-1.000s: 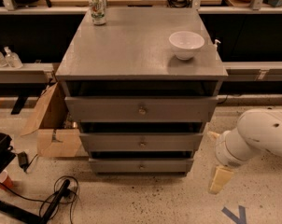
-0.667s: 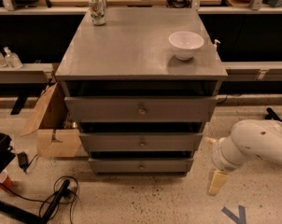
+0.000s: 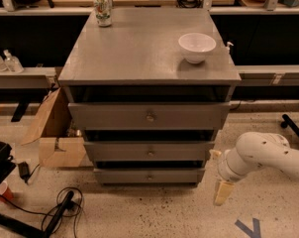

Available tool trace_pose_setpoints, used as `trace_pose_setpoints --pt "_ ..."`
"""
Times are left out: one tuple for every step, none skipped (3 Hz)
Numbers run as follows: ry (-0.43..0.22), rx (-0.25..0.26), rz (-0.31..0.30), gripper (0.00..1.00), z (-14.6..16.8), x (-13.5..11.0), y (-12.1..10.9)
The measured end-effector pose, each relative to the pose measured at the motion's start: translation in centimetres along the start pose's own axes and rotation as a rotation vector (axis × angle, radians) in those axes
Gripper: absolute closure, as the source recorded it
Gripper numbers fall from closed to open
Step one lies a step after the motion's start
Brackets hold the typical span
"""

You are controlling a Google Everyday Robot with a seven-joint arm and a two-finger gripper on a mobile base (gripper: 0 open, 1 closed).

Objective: Open middle drawer

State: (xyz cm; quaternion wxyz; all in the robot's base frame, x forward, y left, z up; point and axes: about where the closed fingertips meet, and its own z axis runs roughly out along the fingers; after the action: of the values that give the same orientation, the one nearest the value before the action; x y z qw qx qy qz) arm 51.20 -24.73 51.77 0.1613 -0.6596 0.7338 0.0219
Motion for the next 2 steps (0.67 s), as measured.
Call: trace_pose_setpoints --pt "0.000 0.000 0.000 0.00 0.0 0.0 0.0" --pt "0.047 0.007 -0.069 0.00 1.3 -1.5 -0.8"
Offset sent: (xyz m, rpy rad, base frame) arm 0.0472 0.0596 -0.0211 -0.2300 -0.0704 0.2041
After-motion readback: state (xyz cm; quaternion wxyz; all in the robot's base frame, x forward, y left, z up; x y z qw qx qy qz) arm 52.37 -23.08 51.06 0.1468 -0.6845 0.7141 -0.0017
